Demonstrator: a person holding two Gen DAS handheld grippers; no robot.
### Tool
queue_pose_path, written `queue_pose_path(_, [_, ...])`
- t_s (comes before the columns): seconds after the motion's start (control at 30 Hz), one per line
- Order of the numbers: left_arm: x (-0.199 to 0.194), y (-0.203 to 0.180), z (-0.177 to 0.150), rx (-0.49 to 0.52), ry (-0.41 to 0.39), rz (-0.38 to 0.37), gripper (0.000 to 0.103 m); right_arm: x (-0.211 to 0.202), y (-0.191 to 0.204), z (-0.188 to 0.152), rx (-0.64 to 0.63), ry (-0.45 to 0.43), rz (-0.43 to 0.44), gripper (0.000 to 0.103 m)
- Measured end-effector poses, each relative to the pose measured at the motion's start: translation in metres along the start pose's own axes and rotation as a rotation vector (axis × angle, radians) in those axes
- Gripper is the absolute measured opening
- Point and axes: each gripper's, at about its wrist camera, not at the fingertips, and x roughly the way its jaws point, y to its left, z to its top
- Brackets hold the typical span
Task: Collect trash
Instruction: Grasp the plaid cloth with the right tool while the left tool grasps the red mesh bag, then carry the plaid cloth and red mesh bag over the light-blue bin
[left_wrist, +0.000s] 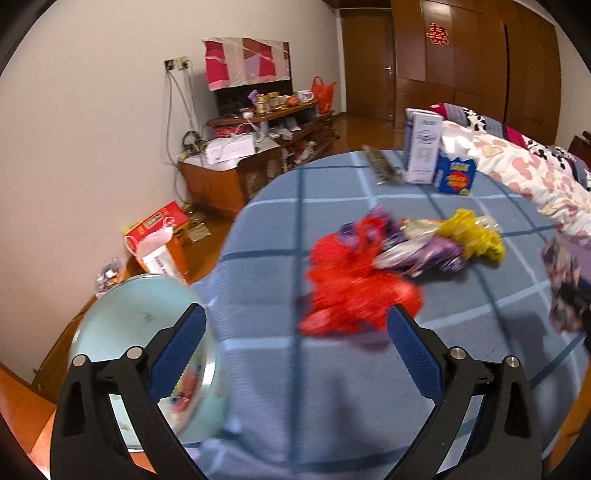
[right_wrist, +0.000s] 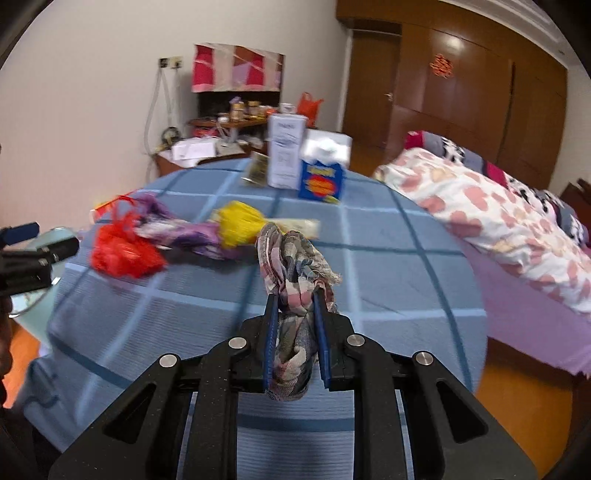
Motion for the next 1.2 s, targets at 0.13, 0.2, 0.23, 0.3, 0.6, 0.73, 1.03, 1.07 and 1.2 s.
queue_pose_path(0.13, [0.014, -0.023, 0.005, 0.009, 0.018, 0.005, 0.097, 0.009, -0.02, -0.011, 0.034, 0.02, -0.023, 0.02])
queue_pose_path(0.2, [0.023, -0.031, 0.005, 0.02, 0.033, 0.014, 0.097, 0.012, -0.023, -0.016, 0.041, 0.028, -0.016, 0.02])
queue_pose_path(0.23, [0.027, -0.033, 0.005, 0.023, 0.039, 0.019, 0.097, 0.012, -0.022, -0.018, 0.039, 0.029, -0.008, 0.02])
queue_pose_path(0.3, [0.037, -0.034, 0.002, 0.032, 0.066, 0.034, 0.097, 0.013, -0.02, -0.019, 0.036, 0.028, 0.004, 0.02])
queue_pose_path(0.6, [0.037, -0.019, -0.009, 0.054, 0.089, -0.012, 0.087, 0.012, 0.002, -0.022, -0.01, 0.024, 0.042, 0.02])
queue_pose_path(0.73, [0.037, -0.006, -0.017, 0.04, 0.122, -0.047, 0.073, 0.01, 0.011, -0.022, -0.028, 0.023, 0.052, 0.02])
queue_pose_path(1.03, [0.032, 0.011, -0.028, 0.076, 0.133, -0.108, 0.003, 0.007, 0.03, -0.024, -0.064, 0.011, 0.081, 0.02])
queue_pose_path(1.07, [0.03, 0.013, -0.029, 0.078, 0.129, -0.107, 0.002, 0.006, 0.032, -0.024, -0.067, 0.006, 0.084, 0.02])
queue_pose_path(1.2, [0.017, 0.025, -0.031, 0.093, 0.103, -0.104, 0.0, 0.001, 0.041, -0.022, -0.075, -0.015, 0.102, 0.02])
